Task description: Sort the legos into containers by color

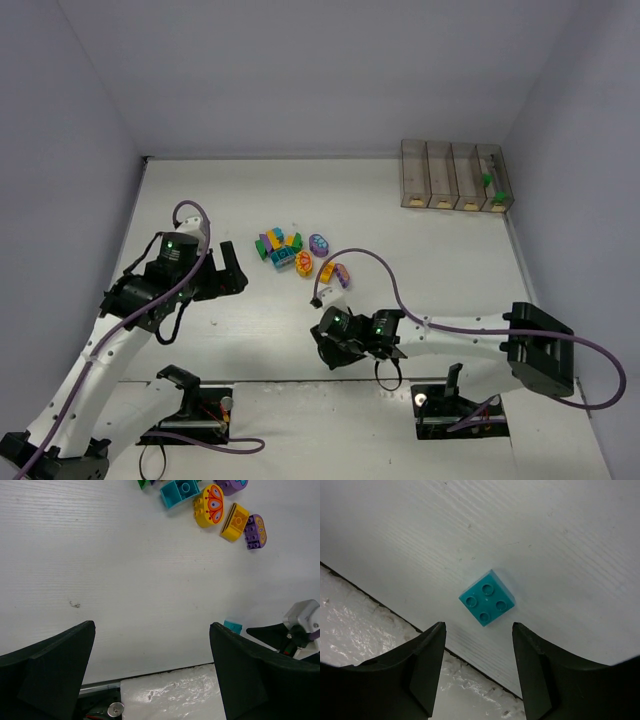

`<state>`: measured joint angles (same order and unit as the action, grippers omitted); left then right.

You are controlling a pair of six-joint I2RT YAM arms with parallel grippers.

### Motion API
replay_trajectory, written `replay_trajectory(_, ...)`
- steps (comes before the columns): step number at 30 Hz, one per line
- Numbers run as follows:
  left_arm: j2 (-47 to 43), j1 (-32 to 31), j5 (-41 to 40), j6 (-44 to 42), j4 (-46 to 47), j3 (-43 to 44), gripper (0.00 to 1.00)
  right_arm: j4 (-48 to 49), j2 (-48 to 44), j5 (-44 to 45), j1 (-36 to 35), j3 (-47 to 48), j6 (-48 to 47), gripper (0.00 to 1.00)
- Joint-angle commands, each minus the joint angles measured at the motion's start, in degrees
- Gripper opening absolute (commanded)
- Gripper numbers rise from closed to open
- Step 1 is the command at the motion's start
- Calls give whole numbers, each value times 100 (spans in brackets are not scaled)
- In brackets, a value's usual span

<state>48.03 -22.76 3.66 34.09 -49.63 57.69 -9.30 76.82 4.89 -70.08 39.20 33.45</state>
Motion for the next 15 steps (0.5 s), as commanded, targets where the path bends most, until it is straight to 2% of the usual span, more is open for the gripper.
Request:
replay_trajectory(1, 31, 18, 91, -25, 120, 278, 90, 394, 280, 434, -49, 35, 144, 52)
replay_trajectory(11, -31, 18, 109, -95, 85, 199, 90, 482, 1353, 487, -40, 509, -120, 50)
replay_trajectory(14, -31, 18, 109, -113, 85, 155, 90, 508, 1485, 399, -32, 527, -120, 41)
replay_trajectory(15, -39, 26, 91, -121, 85, 155, 90, 499, 1477, 382, -40, 527, -120, 31)
